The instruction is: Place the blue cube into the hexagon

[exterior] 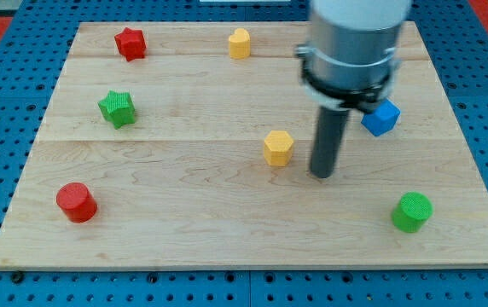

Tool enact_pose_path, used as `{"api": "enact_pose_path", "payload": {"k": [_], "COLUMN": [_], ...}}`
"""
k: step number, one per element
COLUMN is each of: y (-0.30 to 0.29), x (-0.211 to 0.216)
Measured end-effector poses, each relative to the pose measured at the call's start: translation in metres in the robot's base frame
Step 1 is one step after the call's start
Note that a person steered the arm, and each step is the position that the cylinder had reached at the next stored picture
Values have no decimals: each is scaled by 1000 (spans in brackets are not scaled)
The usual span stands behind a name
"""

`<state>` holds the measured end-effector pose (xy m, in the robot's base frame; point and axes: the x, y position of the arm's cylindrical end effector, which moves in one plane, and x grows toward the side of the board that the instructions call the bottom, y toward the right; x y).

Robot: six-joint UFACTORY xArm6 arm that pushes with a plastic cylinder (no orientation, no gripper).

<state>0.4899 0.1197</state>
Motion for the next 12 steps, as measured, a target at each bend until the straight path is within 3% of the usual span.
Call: {"api": "enact_pose_path", "payload": {"k": [2,3,5,10,11,12], "y": [165,180,172,-44,-45,31], "x": [-27,-70,-85,-85,-85,-82]}}
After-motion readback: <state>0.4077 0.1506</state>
